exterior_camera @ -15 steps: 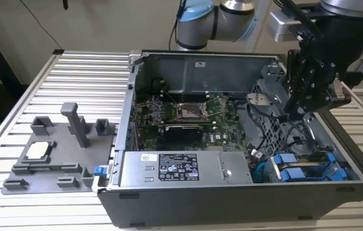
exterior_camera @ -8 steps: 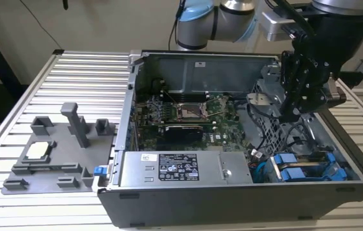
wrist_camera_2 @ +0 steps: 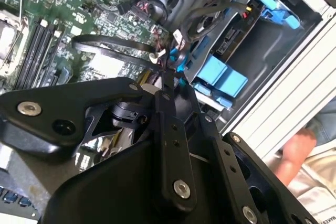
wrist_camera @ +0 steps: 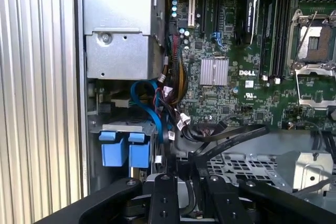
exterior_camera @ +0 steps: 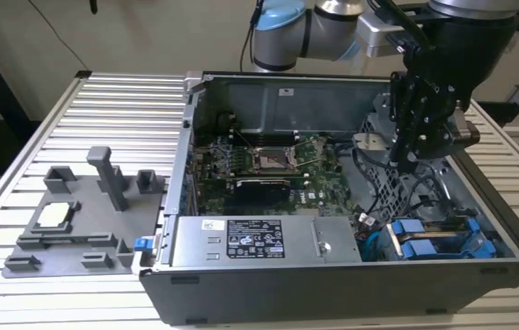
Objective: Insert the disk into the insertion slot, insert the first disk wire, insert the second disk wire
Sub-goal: 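Insert the first disk wire, then insert the second disk wire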
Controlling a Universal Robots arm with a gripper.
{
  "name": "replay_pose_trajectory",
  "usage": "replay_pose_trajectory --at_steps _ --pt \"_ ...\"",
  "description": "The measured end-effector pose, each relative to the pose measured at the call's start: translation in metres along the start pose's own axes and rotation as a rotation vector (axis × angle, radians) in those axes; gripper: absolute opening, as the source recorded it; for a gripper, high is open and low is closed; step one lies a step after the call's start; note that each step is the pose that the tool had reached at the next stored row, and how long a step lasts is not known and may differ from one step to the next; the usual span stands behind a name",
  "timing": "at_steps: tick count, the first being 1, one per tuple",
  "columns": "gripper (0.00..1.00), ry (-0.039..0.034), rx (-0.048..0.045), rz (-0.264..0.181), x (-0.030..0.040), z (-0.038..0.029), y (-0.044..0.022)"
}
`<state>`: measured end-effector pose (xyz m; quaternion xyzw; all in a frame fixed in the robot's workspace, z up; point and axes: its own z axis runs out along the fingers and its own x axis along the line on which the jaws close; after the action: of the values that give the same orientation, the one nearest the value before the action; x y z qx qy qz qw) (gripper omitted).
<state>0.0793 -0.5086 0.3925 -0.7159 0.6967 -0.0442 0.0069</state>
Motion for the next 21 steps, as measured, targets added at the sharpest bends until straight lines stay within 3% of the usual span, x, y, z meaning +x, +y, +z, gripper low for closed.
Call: replay_pose_trajectory --at_steps 4,10,17,21 --pt "0.27 0.0207 0.0028 -0.027 -0.0015 0.0019 0.0011" --pt "0.27 0.0429 0.0113 -0.075 -0.0035 0.0050 0.0015" --pt "0.27 0.0460 0.0112 -0.077 -0.0035 0.0051 0.0015" --pt "0.18 0.0462 0.0112 -0.077 -0.0035 0.0052 0.0015"
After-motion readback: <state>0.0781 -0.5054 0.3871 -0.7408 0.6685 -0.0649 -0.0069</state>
